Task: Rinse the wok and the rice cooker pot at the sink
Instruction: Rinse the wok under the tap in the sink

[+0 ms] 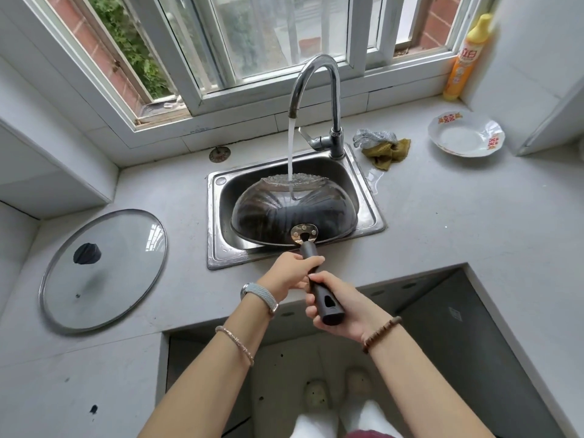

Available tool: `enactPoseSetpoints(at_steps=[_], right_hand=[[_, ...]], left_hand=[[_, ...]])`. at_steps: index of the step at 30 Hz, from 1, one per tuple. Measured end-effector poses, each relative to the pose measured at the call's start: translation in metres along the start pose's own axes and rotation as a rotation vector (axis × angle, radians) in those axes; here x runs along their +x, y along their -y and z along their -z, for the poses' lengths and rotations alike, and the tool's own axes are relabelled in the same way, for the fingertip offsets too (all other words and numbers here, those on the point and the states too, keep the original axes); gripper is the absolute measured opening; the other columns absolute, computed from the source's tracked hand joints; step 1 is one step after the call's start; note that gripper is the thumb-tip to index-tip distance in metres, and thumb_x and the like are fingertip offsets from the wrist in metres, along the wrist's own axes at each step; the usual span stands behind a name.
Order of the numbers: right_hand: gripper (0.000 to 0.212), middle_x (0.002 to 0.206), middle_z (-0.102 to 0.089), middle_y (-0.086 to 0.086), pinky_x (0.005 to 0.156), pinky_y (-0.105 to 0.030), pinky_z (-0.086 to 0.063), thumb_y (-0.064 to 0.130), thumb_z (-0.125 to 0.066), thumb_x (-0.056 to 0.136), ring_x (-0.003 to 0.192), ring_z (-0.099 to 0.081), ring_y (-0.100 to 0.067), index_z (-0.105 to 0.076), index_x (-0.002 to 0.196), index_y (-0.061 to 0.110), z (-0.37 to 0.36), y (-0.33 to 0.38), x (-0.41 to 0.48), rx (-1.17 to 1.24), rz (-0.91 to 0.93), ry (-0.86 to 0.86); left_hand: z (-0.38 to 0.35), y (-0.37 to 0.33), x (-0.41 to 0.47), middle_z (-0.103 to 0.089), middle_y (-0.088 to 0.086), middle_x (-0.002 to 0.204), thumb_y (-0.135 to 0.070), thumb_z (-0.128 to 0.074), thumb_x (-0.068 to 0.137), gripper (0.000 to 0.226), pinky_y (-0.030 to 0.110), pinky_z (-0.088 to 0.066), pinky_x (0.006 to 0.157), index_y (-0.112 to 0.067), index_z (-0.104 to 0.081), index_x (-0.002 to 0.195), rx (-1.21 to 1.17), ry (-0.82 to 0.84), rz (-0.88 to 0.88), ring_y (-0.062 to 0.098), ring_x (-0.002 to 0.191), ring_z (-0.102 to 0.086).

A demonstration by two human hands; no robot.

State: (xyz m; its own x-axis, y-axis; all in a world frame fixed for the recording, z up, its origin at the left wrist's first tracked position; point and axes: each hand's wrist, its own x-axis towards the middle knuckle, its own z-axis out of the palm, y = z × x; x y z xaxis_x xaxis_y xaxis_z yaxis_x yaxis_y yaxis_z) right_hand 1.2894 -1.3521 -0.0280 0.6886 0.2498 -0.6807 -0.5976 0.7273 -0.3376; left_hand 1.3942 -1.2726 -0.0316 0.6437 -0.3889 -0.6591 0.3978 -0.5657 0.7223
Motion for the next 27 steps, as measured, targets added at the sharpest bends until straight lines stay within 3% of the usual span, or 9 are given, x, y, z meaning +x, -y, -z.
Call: enactPoseSetpoints(at_steps=[3, 6, 10, 14, 18, 22, 27], right_hand=[[0.019, 0.063, -0.051, -0.004, 0.041, -0.02, -0.042, 0.024, -0.049, 0.097, 0.046, -0.05, -0.013, -0.054, 0.085, 0.011, -0.006, 0.006, -0.005, -0.221, 0.038, -0.128], [0.014, 0.062, -0.051, -0.005, 0.04, -0.021, -0.043, 0.019, -0.048, 0.098, 0.044, -0.05, -0.013, -0.054, 0.097, 0.006, -0.011, 0.008, -0.006, -0.241, 0.066, -0.153], [0.016, 0.062, -0.051, -0.002, 0.044, -0.018, -0.044, 0.024, -0.05, 0.097, 0.048, -0.05, -0.01, -0.054, 0.097, 0.008, -0.013, 0.012, -0.01, -0.163, 0.113, -0.082], [0.022, 0.062, -0.046, -0.002, 0.04, -0.017, -0.043, 0.026, -0.045, 0.097, 0.045, -0.047, -0.009, -0.052, 0.095, 0.006, -0.019, 0.018, -0.013, 0.0, 0.168, 0.007], [0.022, 0.064, -0.046, -0.002, 0.04, -0.017, -0.043, 0.027, -0.047, 0.092, 0.046, -0.047, -0.009, -0.053, 0.092, 0.007, -0.023, 0.029, -0.015, 0.065, 0.219, 0.108], [0.021, 0.061, -0.048, -0.002, 0.038, -0.019, -0.043, 0.027, -0.049, 0.086, 0.043, -0.047, -0.01, -0.053, 0.087, 0.007, -0.029, 0.048, -0.019, 0.075, 0.214, 0.16], [0.022, 0.058, -0.047, -0.001, 0.037, -0.018, -0.04, 0.029, -0.047, 0.086, 0.041, -0.047, -0.01, -0.052, 0.088, 0.008, -0.034, 0.079, -0.024, 0.03, 0.227, 0.202]], left_hand=[[0.0, 0.004, -0.001, -0.056, 0.003, 0.064, -0.03, -0.066, 0.091, 0.024, 0.014, -0.043, 0.042, -0.007, -0.059, 0.09, -0.014, 0.015, -0.005, 0.001, 0.035, -0.052], [0.002, 0.006, -0.003, -0.057, 0.001, 0.066, -0.033, -0.063, 0.092, 0.027, 0.015, -0.045, 0.045, -0.007, -0.06, 0.093, -0.029, 0.028, -0.039, 0.001, 0.039, -0.054], [0.01, 0.003, -0.011, -0.06, -0.003, 0.066, -0.035, -0.056, 0.097, 0.032, 0.015, -0.046, 0.046, -0.006, -0.06, 0.107, -0.07, 0.114, -0.125, 0.002, 0.044, -0.059], [0.013, -0.004, -0.013, -0.063, -0.001, 0.078, -0.035, -0.054, 0.098, 0.026, 0.017, -0.048, 0.051, -0.01, -0.059, 0.105, -0.19, 0.167, -0.161, 0.007, 0.051, -0.06], [0.013, -0.014, -0.011, -0.048, -0.004, 0.067, -0.035, -0.053, 0.097, 0.022, 0.017, -0.041, 0.054, -0.013, -0.058, 0.099, -0.266, 0.196, -0.184, 0.006, 0.049, -0.046], [0.015, -0.032, -0.008, -0.041, -0.005, 0.059, -0.032, -0.051, 0.1, 0.021, 0.013, -0.042, 0.046, -0.013, -0.055, 0.091, -0.298, 0.215, -0.195, 0.003, 0.044, -0.045], [0.017, -0.059, 0.001, -0.046, -0.003, 0.056, -0.042, -0.056, 0.095, 0.035, 0.015, -0.046, 0.048, -0.007, -0.062, 0.089, -0.356, 0.243, -0.172, 0.007, 0.043, -0.055]])
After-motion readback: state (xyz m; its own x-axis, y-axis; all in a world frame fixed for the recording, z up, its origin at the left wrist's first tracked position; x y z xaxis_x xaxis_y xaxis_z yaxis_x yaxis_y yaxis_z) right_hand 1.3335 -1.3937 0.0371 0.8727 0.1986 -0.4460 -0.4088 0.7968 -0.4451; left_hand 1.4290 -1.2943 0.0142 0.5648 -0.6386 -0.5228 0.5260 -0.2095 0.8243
